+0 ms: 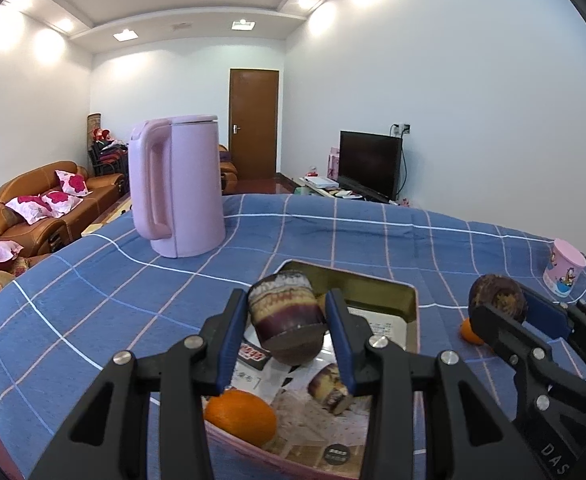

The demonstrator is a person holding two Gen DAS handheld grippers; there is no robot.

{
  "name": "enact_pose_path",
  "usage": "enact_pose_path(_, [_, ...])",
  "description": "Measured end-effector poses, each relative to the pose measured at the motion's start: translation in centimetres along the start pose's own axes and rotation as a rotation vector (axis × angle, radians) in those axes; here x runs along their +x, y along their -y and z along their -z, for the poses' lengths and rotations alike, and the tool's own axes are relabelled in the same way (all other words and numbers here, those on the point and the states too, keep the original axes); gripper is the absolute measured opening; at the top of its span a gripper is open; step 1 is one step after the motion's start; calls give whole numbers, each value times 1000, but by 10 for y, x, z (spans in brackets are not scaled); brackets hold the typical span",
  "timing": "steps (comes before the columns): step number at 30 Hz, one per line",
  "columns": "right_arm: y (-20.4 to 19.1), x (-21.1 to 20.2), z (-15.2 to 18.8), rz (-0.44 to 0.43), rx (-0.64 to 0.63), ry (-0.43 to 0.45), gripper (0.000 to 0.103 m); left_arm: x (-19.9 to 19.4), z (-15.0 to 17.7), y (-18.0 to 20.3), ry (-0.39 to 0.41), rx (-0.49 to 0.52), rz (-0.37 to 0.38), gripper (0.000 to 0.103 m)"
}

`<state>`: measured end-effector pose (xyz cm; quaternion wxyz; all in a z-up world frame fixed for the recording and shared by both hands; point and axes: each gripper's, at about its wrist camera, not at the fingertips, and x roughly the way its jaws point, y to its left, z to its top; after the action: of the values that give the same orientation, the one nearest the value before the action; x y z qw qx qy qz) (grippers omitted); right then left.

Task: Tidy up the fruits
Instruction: 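Open the left tool over the tin while the right tool releases the brown fruit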

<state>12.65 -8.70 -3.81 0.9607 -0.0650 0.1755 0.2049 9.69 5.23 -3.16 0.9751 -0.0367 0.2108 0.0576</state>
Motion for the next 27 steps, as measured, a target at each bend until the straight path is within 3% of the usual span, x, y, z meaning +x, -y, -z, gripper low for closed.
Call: enact_pose_path(27, [-48, 32, 2, -86, -62, -84, 37, 28, 2, -34, -103, 47, -34, 42])
